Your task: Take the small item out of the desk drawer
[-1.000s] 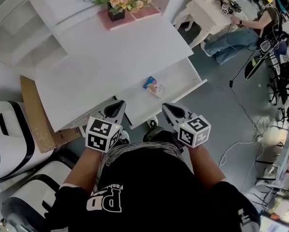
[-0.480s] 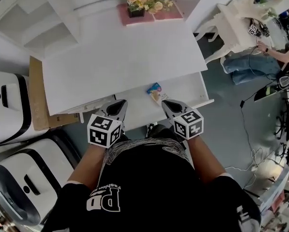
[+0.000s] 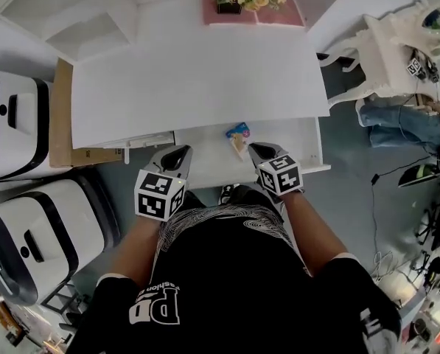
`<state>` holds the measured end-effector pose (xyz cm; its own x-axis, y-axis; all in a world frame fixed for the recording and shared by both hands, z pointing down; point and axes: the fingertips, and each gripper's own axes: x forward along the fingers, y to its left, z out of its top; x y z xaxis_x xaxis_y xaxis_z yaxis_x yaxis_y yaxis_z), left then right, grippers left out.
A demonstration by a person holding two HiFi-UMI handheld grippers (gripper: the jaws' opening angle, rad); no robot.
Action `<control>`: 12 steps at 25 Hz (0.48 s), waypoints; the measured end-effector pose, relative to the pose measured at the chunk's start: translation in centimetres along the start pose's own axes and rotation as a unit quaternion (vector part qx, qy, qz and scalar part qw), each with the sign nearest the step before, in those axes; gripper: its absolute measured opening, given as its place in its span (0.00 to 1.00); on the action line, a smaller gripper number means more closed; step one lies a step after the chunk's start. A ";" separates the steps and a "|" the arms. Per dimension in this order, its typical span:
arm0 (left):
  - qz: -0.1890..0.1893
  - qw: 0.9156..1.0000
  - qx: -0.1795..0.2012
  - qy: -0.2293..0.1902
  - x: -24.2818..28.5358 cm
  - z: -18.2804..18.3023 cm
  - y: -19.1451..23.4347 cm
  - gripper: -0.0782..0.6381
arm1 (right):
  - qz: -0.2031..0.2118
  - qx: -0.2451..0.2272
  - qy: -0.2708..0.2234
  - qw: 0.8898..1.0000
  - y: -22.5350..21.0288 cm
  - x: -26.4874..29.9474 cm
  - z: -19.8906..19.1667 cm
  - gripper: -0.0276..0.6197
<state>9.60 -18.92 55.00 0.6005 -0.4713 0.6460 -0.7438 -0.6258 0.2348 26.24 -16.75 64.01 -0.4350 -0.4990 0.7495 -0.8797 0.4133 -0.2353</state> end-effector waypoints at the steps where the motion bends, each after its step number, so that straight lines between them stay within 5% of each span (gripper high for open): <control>1: 0.008 1.000 -0.003 0.002 0.0 0.0 0.0 0.13 | 0.006 -0.004 0.011 1.000 -0.2 0.5 -0.6 0.07; 12: 0.070 0.997 -0.022 0.012 0.3 -1.0 0.1 0.13 | 0.030 -0.041 0.071 0.996 -2.0 5.1 -3.9 0.13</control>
<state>9.40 -18.52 56.02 0.4834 -0.5366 0.6917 -0.8323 -0.5266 0.1732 26.57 -17.18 70.67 -0.4498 -0.3618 0.8165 -0.8314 0.5036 -0.2349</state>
